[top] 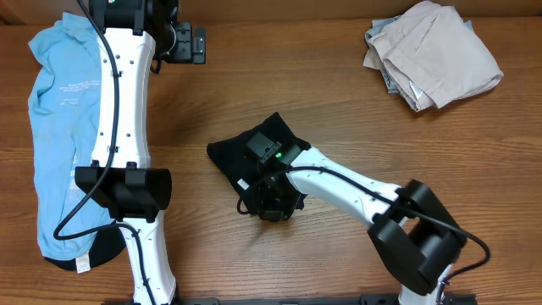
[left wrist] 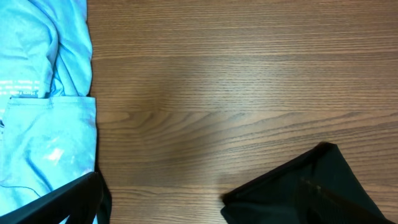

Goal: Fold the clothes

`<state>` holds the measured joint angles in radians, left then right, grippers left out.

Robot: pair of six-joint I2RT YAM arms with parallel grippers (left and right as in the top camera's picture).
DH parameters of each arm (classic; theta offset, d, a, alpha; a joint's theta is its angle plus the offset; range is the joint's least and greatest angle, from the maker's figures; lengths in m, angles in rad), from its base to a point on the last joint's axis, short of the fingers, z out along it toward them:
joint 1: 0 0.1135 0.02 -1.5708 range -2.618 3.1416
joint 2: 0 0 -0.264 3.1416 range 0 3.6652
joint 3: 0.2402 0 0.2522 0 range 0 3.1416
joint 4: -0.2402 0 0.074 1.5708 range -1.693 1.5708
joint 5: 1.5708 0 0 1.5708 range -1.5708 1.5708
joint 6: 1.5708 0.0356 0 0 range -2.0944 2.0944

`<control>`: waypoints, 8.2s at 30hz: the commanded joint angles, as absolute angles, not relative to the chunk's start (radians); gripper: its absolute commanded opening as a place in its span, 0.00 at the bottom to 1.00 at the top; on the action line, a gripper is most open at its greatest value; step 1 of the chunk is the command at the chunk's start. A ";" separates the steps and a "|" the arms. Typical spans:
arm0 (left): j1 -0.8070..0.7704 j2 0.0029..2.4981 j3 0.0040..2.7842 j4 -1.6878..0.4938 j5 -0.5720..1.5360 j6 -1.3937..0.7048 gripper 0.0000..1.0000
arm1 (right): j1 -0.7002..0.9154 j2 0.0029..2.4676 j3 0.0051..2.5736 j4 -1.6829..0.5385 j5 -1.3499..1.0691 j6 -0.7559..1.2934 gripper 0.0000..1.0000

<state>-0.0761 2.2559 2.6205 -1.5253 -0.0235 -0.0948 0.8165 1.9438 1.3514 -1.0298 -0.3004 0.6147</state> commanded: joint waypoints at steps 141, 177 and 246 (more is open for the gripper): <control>-0.064 2.269 2.626 -1.528 -0.010 -0.044 1.00 | 0.357 1.608 0.927 -0.812 0.287 1.792 0.94; -0.059 2.269 2.626 -1.517 -0.007 -0.049 1.00 | 0.159 1.678 0.900 -0.857 0.138 1.019 0.66; -0.059 2.269 2.626 -1.526 -0.007 -0.049 1.00 | -0.131 1.629 1.694 -0.656 -0.001 0.028 0.04</control>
